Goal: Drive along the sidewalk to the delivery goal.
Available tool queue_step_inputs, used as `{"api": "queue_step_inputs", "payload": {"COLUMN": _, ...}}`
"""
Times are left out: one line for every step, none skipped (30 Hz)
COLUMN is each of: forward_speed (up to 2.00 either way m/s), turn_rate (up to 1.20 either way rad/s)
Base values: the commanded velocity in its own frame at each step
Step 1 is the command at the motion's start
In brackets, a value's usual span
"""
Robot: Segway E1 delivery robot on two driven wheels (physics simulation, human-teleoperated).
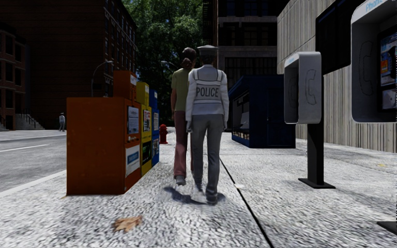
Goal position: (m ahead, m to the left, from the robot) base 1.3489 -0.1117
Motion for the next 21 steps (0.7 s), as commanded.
{"api": "queue_step_inputs", "payload": {"forward_speed": 1.15, "turn_rate": -0.15}}
{"api": "queue_step_inputs", "payload": {"forward_speed": 1.15, "turn_rate": -0.18}}
{"api": "queue_step_inputs", "payload": {"forward_speed": 1.15, "turn_rate": -0.21}}
{"api": "queue_step_inputs", "payload": {"forward_speed": 1.15, "turn_rate": -0.21}}
{"api": "queue_step_inputs", "payload": {"forward_speed": 1.15, "turn_rate": -0.22}}
{"api": "queue_step_inputs", "payload": {"forward_speed": 1.15, "turn_rate": -0.22}}
{"api": "queue_step_inputs", "payload": {"forward_speed": 1.15, "turn_rate": -0.22}}
{"api": "queue_step_inputs", "payload": {"forward_speed": 1.15, "turn_rate": -0.1}}
{"api": "queue_step_inputs", "payload": {"forward_speed": 1.05, "turn_rate": 0.0}}
{"api": "queue_step_inputs", "payload": {"forward_speed": 0.87, "turn_rate": 0.0}}
{"api": "queue_step_inputs", "payload": {"forward_speed": 0.87, "turn_rate": 0.0}}
{"api": "queue_step_inputs", "payload": {"forward_speed": 0.7, "turn_rate": 0.0}}
{"api": "queue_step_inputs", "payload": {"forward_speed": 0.54, "turn_rate": 0.0}}
{"api": "queue_step_inputs", "payload": {"forward_speed": 0.43, "turn_rate": 0.0}}
{"api": "queue_step_inputs", "payload": {"forward_speed": 0.43, "turn_rate": 0.0}}
{"api": "queue_step_inputs", "payload": {"forward_speed": 0.4, "turn_rate": 0.0}}
{"api": "queue_step_inputs", "payload": {"forward_speed": 0.39, "turn_rate": 0.0}}
{"api": "queue_step_inputs", "payload": {"forward_speed": 0.38, "turn_rate": 0.0}}
{"api": "queue_step_inputs", "payload": {"forward_speed": 0.38, "turn_rate": 0.0}}
{"api": "queue_step_inputs", "payload": {"forward_speed": 0.38, "turn_rate": 0.0}}
{"api": "queue_step_inputs", "payload": {"forward_speed": 0.38, "turn_rate": 0.0}}
